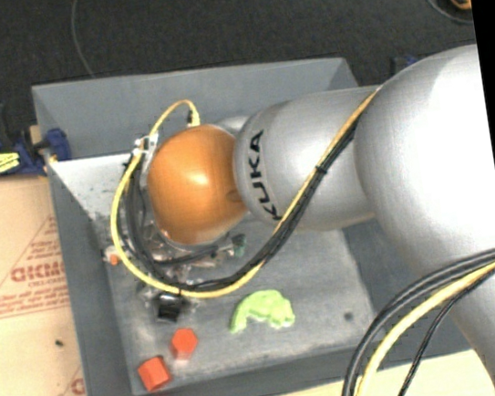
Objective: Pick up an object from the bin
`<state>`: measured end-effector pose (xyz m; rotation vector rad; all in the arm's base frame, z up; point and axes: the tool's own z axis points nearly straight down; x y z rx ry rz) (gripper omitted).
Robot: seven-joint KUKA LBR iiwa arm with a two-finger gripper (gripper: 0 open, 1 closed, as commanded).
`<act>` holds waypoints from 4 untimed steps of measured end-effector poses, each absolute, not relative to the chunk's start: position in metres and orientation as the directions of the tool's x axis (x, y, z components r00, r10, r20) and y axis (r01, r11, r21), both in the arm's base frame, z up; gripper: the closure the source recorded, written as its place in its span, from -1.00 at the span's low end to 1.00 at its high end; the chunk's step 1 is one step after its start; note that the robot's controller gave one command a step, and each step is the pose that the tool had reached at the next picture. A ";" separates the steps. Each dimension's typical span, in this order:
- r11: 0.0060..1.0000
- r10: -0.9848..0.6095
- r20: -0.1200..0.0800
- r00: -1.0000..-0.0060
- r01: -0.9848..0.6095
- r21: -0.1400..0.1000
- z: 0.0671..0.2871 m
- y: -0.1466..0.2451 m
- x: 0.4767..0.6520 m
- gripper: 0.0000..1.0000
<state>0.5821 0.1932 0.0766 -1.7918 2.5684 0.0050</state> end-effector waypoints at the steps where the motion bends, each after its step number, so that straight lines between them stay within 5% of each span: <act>1: 0.319 -0.948 -0.015 -0.319 -0.948 -0.008 0.157 0.201 0.587 1.00; 2: 0.359 -0.933 -0.012 -0.359 -0.933 -0.003 0.235 0.197 0.598 1.00; 3: 0.346 -0.938 -0.019 -0.345 -0.938 -0.010 0.235 0.209 0.608 1.00; 4: 0.256 -0.967 -0.013 -0.256 -0.967 -0.007 0.217 0.132 0.622 1.00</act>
Offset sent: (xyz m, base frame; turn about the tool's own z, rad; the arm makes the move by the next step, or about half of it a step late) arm 0.0186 0.0028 0.1795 0.0199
